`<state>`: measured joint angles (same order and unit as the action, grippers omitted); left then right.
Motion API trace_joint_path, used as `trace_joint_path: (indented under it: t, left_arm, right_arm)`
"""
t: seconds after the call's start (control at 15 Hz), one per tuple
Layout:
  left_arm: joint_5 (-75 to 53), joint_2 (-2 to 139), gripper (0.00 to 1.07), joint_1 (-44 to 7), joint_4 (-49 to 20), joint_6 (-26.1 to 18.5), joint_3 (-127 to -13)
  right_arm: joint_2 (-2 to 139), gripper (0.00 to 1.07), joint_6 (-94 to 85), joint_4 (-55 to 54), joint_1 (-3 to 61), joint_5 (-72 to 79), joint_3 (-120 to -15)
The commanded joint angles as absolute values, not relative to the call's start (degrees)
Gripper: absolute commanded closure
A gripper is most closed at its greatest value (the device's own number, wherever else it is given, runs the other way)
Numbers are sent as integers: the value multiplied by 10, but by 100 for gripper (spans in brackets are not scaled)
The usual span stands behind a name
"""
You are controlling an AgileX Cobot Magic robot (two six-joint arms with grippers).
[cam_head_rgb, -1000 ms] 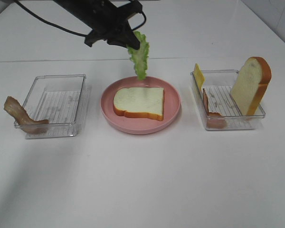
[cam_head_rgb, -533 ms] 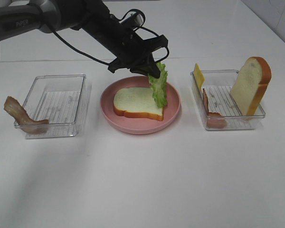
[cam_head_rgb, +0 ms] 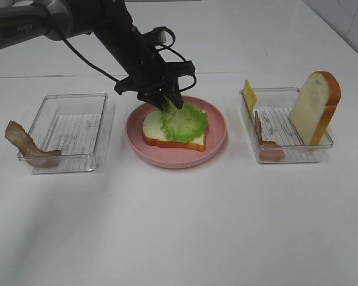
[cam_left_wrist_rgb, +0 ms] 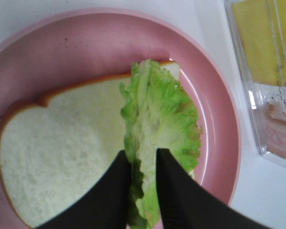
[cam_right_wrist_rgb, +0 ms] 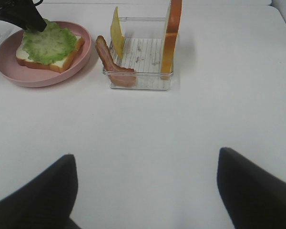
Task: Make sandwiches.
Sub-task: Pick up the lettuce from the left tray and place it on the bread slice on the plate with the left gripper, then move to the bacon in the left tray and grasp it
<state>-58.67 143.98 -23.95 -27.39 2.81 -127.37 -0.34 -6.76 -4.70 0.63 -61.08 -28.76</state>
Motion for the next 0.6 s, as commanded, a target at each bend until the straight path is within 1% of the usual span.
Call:
trace_joint_path:
  t: [0.07,0.13,0.2,0.27,0.33,0.4,0.47,0.53,0.6]
  left_arm:
    - [-599,1421,32,-238,-255,28,-1276]
    - [-602,1409,29,-238,-231,29,-1276]
    - [-613,1391,30,-238,-186,44,-1281]
    - [-622,1386,30,-237,-168,49,-1285]
    - [-638,1375,30,-237,-137,58,-1287]
    - [-656,1361,30,-237,-110,70,-1287]
    - [-705,1344,30,-234,-83,74,-1289]
    - [-741,1338,30,-227,-73,80,-1296]
    - [-740,1335,30,-226,-72,81,-1296]
  right_arm:
    - [-11,31,-71,-50,2,-606,-287]
    - [-11,31,-71,-50,2,-606,-287]
    - [-11,31,-71,-50,2,-606,-287]
    - [-11,31,-71,-50,2,-606,-287]
    - [-11,31,-71,-50,2,-606,-287]
    - [-11,31,-71,-50,2,-606,-287]
    - [-11,31,-71,-50,2,-606,-287]
    - [-11,31,-71,-50,2,-606,-287]
    - [-11,31,-71,-50,2,-606,-287]
